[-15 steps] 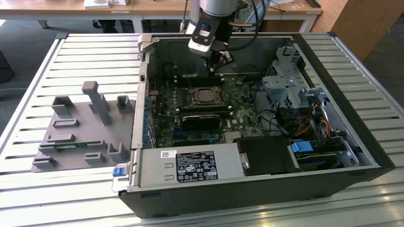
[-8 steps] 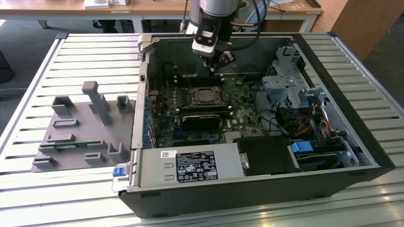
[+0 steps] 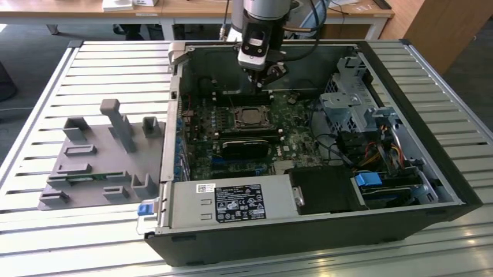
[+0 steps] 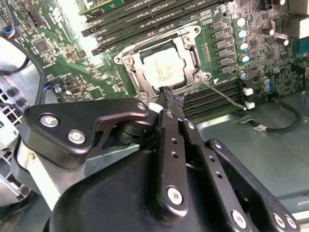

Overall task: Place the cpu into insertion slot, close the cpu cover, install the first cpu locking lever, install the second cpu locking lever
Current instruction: 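Install the first cpu locking lever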

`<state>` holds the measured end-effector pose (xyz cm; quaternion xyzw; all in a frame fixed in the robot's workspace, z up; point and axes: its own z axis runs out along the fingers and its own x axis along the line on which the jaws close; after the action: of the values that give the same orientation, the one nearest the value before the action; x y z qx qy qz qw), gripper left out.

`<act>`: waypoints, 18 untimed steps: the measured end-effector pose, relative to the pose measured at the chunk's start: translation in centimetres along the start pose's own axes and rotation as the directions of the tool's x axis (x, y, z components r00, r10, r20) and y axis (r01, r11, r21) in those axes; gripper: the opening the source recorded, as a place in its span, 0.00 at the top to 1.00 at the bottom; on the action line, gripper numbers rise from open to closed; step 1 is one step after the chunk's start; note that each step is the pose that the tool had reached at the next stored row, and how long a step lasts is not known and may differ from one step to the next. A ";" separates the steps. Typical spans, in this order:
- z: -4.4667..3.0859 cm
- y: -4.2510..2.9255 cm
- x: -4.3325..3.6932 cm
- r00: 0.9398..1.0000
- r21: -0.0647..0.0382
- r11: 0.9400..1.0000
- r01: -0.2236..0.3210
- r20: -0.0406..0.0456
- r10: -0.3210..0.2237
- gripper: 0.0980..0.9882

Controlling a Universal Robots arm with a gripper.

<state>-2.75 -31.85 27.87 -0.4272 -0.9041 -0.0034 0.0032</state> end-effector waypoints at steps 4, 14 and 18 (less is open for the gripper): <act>0.00 0.00 0.00 1.000 0.000 1.000 0.029 0.000 -0.029 0.99; 0.00 0.00 0.00 0.996 0.001 0.996 0.091 0.000 -0.091 0.99; 0.00 0.00 0.00 0.993 0.001 0.993 0.114 0.000 -0.114 0.99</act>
<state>-2.74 -31.85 27.87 -0.3749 -0.9271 -0.0032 0.0034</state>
